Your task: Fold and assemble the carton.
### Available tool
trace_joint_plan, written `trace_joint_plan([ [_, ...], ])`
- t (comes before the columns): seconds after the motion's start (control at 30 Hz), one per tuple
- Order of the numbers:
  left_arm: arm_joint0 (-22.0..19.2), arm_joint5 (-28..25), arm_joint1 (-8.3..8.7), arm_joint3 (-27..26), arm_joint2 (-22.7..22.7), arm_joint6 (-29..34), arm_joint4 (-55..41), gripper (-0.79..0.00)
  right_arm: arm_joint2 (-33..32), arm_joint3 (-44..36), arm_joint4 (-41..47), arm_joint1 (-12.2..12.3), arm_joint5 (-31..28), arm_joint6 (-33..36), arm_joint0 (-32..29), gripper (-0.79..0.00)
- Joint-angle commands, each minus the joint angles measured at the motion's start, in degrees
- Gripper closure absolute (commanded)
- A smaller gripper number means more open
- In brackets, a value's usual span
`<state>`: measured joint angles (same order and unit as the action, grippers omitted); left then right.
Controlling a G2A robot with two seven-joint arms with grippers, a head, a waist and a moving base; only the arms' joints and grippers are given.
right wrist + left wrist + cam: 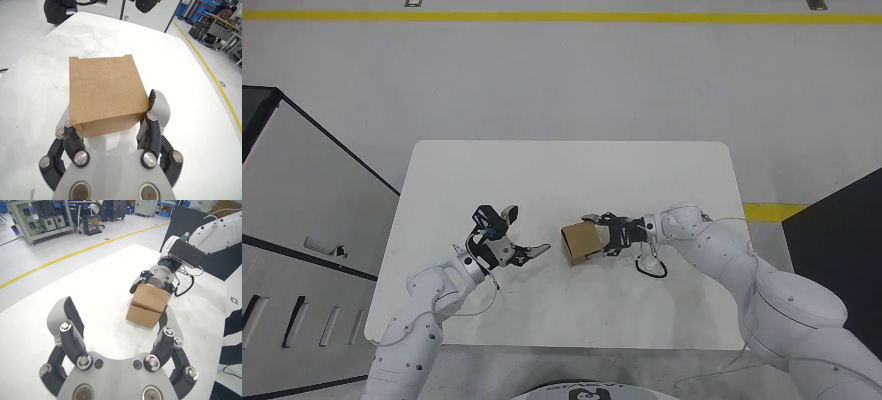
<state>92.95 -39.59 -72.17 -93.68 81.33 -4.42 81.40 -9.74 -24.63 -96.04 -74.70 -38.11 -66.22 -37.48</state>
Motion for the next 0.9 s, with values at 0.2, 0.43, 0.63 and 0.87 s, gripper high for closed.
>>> trace_joint_plan([
  [0.2,0.0,0.0,0.00,0.0,0.0,0.0,0.0,-0.785,0.0,-2.4,8.9,3.3,-3.0,3.0,1.5,0.000],
  [0.43,0.0,0.0,0.00,0.0,0.0,0.0,0.0,-0.785,-0.2,-8.9,18.9,8.9,-7.9,7.9,3.6,0.000],
  [0.63,0.0,0.0,0.00,0.0,0.0,0.0,0.0,-0.785,0.0,-12.3,20.3,11.1,-9.9,9.9,4.4,0.000],
  [0.87,0.0,0.0,0.00,0.0,0.0,0.0,0.0,-0.785,-0.8,-14.3,20.7,11.2,-8.9,11.7,4.3,0.000],
])
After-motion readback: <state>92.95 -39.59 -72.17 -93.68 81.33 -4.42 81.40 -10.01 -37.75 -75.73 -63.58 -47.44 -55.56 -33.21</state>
